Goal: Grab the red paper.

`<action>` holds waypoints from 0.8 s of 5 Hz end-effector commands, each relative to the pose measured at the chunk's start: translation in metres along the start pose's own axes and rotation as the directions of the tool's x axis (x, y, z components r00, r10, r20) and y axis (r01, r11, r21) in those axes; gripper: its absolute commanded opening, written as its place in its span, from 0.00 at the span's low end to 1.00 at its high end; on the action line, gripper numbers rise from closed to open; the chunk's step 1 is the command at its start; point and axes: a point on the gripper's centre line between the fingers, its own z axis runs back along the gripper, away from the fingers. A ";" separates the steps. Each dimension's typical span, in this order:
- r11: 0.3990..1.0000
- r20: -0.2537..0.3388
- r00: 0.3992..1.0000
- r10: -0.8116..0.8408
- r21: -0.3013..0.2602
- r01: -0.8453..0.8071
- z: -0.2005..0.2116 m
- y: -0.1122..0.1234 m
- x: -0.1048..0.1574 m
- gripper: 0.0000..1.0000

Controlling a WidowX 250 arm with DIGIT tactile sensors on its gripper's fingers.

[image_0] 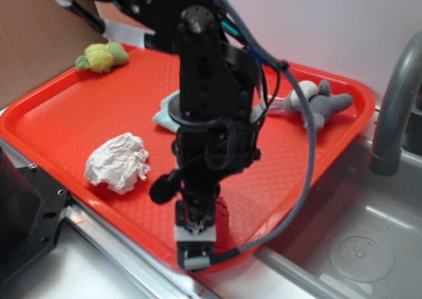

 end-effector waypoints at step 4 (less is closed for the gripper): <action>0.965 0.142 0.957 0.253 0.033 -0.260 0.038 0.047 -0.028 0.00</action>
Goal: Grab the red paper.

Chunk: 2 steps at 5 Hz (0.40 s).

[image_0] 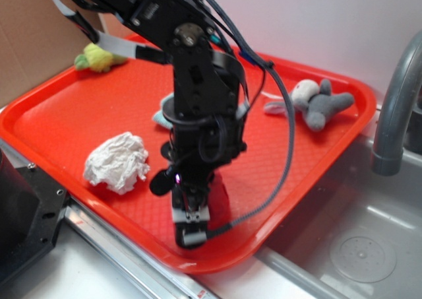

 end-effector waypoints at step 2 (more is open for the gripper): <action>0.896 0.210 0.879 0.427 0.035 -0.444 0.130 0.053 -0.086 0.00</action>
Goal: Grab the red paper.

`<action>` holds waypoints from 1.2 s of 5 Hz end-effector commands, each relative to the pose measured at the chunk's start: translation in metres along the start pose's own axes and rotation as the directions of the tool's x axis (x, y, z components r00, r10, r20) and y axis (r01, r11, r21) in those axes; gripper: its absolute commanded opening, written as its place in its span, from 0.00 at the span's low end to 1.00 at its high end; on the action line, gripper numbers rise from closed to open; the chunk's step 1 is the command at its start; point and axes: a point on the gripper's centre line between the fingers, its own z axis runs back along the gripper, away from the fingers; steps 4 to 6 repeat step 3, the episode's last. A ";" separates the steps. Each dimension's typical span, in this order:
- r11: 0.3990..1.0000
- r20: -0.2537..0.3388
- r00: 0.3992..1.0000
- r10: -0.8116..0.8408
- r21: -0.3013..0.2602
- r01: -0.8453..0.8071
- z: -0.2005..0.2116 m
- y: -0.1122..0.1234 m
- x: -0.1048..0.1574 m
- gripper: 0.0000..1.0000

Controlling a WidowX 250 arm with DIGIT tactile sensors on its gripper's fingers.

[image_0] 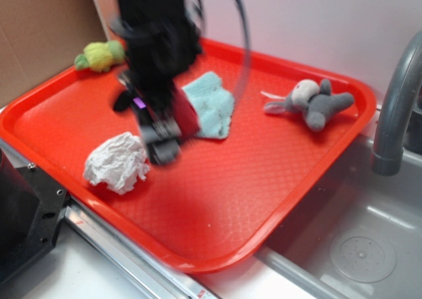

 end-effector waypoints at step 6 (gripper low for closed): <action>0.805 0.027 0.806 0.591 0.034 -0.592 0.122 0.082 -0.083 0.00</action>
